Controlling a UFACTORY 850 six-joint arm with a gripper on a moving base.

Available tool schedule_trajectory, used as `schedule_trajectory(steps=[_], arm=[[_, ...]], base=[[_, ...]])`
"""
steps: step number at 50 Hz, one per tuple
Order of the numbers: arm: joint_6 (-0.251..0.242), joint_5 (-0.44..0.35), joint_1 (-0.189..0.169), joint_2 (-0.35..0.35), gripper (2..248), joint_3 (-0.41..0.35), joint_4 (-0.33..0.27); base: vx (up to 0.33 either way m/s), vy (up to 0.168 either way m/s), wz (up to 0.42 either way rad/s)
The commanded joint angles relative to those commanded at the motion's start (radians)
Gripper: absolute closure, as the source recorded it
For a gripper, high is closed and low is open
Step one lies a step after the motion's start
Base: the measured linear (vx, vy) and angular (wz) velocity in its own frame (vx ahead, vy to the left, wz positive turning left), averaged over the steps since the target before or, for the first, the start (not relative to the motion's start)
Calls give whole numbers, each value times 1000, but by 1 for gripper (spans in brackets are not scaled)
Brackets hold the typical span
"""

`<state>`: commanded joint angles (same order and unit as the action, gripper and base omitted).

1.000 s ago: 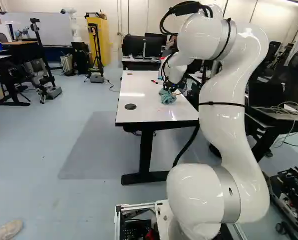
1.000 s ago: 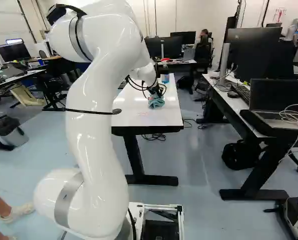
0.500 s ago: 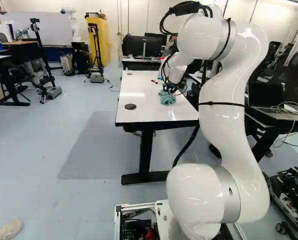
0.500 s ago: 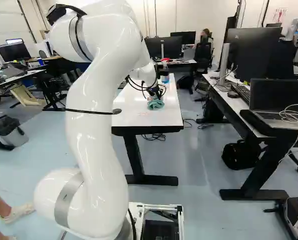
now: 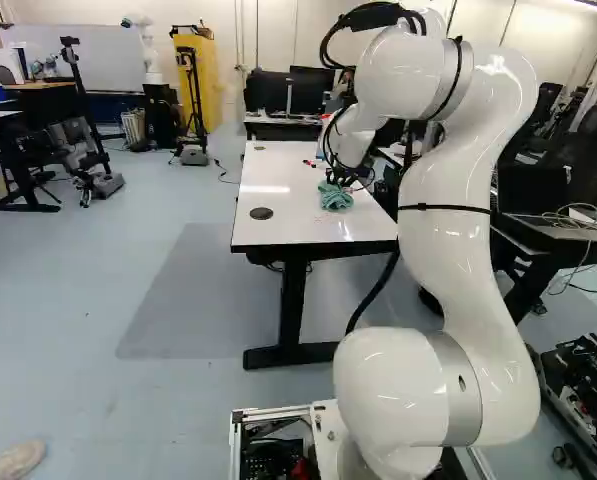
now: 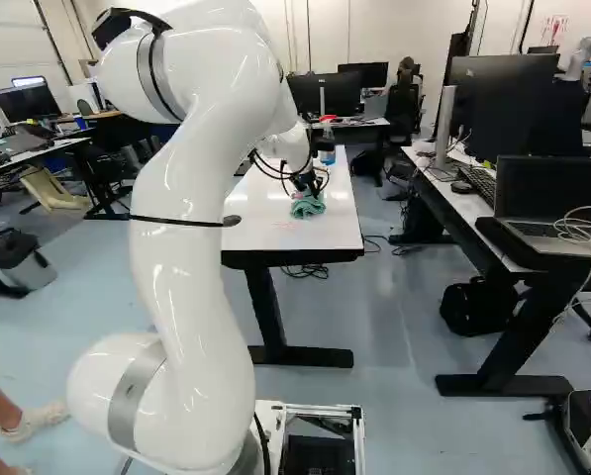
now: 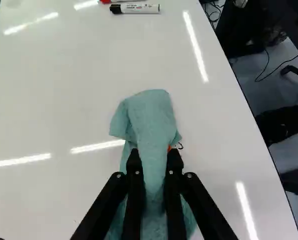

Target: Clean the table with the green towel

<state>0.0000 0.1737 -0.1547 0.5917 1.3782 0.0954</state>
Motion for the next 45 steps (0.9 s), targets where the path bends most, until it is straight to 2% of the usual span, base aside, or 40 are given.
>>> schedule_trajectory(steps=[45], arm=[[0, 7, 1, 3, 203, 4, 0]], base=[[0, 0, 0]])
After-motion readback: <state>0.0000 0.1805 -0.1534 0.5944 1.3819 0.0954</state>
